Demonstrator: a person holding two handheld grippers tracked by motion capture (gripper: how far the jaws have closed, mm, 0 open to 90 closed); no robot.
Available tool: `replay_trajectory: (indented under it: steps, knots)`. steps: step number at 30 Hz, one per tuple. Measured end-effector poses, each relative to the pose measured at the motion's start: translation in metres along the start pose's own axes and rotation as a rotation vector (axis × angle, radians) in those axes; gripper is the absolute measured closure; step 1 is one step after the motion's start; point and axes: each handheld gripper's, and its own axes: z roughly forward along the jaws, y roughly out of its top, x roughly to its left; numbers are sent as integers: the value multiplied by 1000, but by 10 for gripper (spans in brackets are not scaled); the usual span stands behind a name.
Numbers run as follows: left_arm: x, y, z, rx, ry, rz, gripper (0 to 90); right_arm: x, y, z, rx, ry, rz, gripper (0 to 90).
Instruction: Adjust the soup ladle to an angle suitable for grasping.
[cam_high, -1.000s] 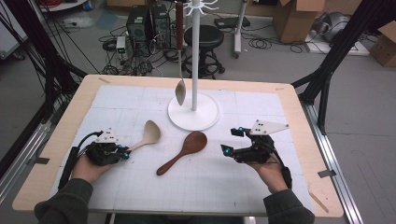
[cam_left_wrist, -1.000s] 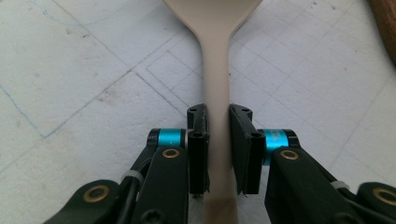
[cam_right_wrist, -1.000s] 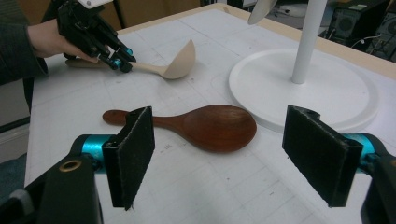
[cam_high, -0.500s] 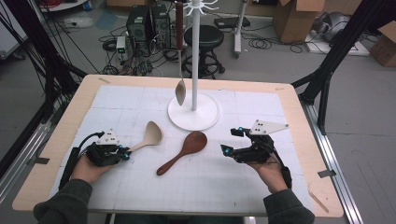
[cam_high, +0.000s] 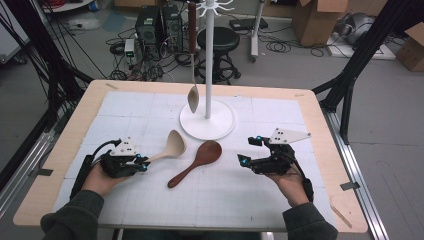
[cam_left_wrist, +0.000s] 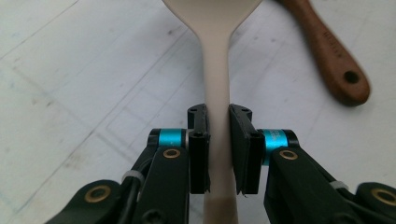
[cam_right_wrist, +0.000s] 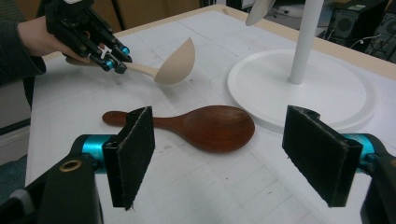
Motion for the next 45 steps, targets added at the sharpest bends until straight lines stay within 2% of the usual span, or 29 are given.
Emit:
replay_trajectory:
  steps: [2,5,18,30,37,45]
  knots:
    - [-4,7,3,2,-23,32,781,-1,0,-1,-6,-2,-1,248]
    - [-10,15,7,-8,-46,57,780,-1,1,-2,-7,-2,0,249]
    - [-30,43,28,-10,-142,138,780,-2,1,-9,-16,-7,0,249]
    - [-48,67,55,15,-223,220,780,-2,2,-10,-19,-10,-4,249]
    - [-55,76,68,28,-253,243,779,-2,2,-10,-21,-9,-10,250]
    - [-57,76,77,53,-269,243,779,-2,1,-9,-15,-5,-8,250]
